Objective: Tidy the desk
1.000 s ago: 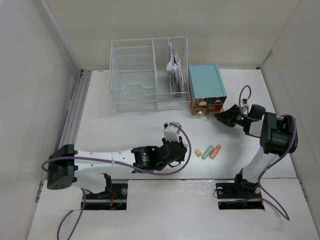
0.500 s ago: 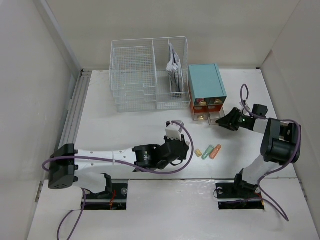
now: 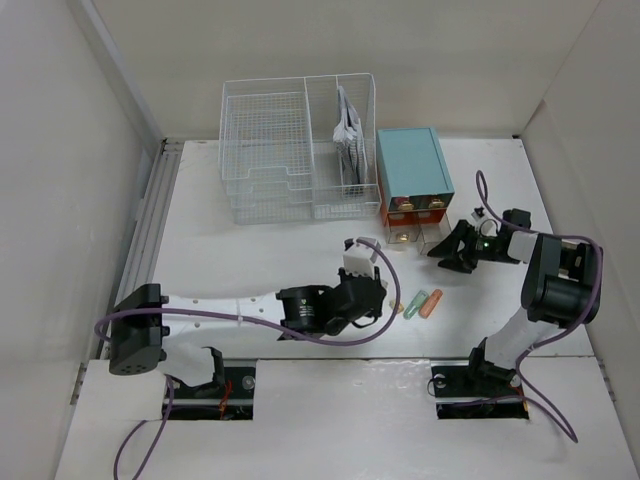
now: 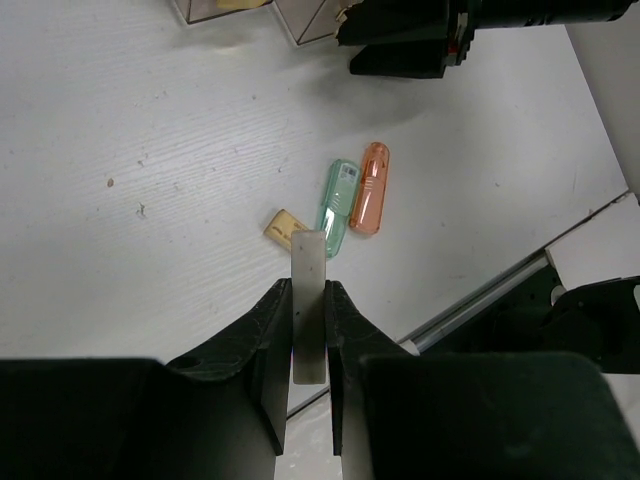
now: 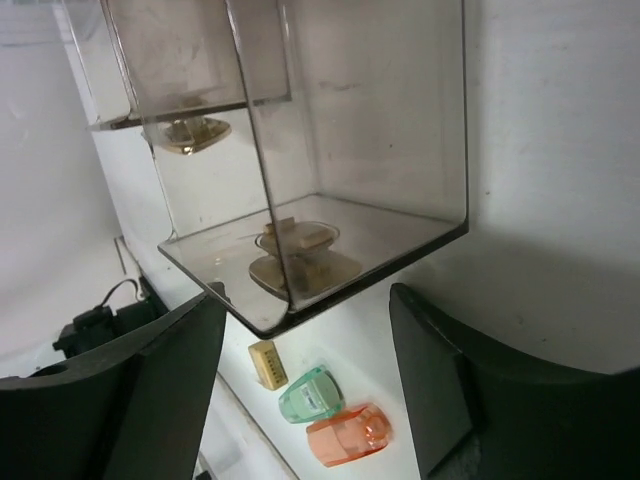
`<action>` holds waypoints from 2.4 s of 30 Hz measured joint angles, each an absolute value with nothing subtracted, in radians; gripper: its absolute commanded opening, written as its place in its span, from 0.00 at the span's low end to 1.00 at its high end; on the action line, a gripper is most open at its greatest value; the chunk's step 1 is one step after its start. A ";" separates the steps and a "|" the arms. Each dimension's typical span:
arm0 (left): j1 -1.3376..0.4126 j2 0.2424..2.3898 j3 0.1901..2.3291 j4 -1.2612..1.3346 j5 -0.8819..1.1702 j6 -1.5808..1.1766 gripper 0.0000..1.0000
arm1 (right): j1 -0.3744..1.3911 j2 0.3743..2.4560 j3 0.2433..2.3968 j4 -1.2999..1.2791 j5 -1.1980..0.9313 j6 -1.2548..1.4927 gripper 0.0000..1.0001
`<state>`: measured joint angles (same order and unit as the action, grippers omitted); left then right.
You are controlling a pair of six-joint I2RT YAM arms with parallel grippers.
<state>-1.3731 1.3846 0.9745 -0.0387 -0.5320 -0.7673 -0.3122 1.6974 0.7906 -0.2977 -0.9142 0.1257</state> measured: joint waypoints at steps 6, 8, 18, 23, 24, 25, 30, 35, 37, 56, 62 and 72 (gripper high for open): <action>-1.371 1.385 0.984 -0.037 -0.532 -0.750 0.00 | -0.312 1.696 0.791 -0.364 -0.959 0.067 0.74; -1.364 1.385 0.987 -0.037 -0.529 -0.741 0.00 | -0.312 1.695 0.791 -0.394 -0.968 0.043 0.74; -1.281 1.476 1.135 0.002 -0.468 -0.647 0.00 | -0.312 1.686 0.831 -0.606 -1.035 -0.125 0.69; -1.213 1.542 1.206 0.033 -0.414 -0.601 0.00 | -0.312 1.652 0.874 -0.715 -1.103 -0.235 0.59; -1.197 1.557 1.221 0.035 -0.401 -0.592 0.00 | -0.312 1.649 0.881 -0.733 -1.114 -0.259 0.55; -1.185 1.573 1.234 0.036 -0.391 -0.582 0.00 | -0.312 1.645 0.891 -0.758 -1.129 -0.287 0.43; -1.129 1.659 1.310 0.041 -0.333 -0.538 0.00 | -0.312 1.650 0.971 -0.974 -1.220 -0.547 0.00; -1.085 1.748 1.390 0.042 -0.269 -0.492 0.00 | -0.307 1.728 1.111 -1.215 -1.291 -0.857 0.00; -1.074 1.785 1.423 0.041 -0.244 -0.472 0.00 | -0.307 1.745 1.153 -1.258 -1.305 -0.928 0.00; -1.023 2.155 1.859 -0.042 -0.059 -0.197 0.00 | -0.360 1.150 1.192 -0.715 -1.080 -0.753 0.12; -0.998 2.281 2.047 -0.104 -0.048 -0.162 0.00 | -0.360 1.022 1.168 -0.486 -0.935 -0.548 0.11; -0.966 2.378 2.098 -0.164 -0.015 -0.150 0.01 | -0.360 1.028 1.143 -0.455 -0.881 -0.443 0.13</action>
<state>-0.9665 2.3779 2.0975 -0.1638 -0.0151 -0.1497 -0.3595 1.0275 1.1431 -0.4553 -0.8814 -0.4435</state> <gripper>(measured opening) 0.127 0.125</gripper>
